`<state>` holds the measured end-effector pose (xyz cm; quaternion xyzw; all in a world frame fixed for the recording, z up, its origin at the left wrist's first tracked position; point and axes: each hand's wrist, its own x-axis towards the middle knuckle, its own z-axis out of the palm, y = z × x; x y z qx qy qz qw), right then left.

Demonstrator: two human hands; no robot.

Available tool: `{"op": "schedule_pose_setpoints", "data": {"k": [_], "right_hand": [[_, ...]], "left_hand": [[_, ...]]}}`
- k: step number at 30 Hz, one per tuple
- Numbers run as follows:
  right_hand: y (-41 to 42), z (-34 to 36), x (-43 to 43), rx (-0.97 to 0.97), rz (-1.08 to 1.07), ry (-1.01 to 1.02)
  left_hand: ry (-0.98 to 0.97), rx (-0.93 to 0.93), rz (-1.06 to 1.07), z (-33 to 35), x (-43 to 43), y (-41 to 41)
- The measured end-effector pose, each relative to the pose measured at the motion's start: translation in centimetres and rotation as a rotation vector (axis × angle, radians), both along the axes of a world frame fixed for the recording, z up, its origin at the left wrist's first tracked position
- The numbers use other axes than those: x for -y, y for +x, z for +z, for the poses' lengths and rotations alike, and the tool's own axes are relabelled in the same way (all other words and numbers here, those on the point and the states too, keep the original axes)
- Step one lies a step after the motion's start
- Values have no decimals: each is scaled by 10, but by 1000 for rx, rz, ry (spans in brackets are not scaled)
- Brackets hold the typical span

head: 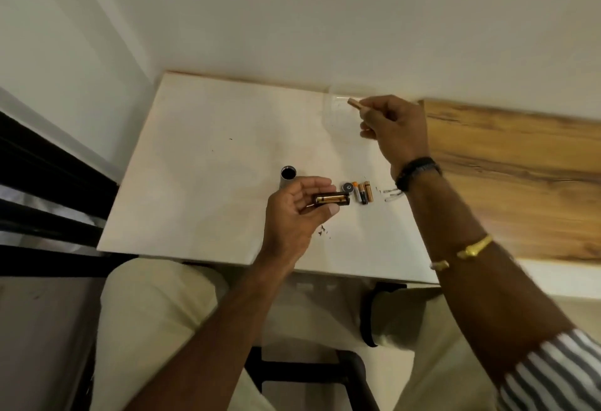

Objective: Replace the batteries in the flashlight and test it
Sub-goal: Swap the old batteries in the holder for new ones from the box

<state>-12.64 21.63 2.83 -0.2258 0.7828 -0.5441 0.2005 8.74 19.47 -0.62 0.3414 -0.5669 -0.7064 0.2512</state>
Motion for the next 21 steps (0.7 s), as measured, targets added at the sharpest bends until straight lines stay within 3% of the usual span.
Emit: {"op": "schedule_pose_setpoints", "data": {"k": [3, 9, 16, 21], "right_hand": [[44, 10, -46, 278, 26, -159], [101, 5, -106, 488, -13, -283], [121, 7, -117, 490, -20, -341], [124, 9, -116, 361, -20, -353]], "left_hand": [[-4, -37, 20, 3, -3, 3], [0, -59, -25, 7, -12, 12], [92, -102, 21, 12, -15, 22], [278, -226, -8, 12, -13, 27]]}}
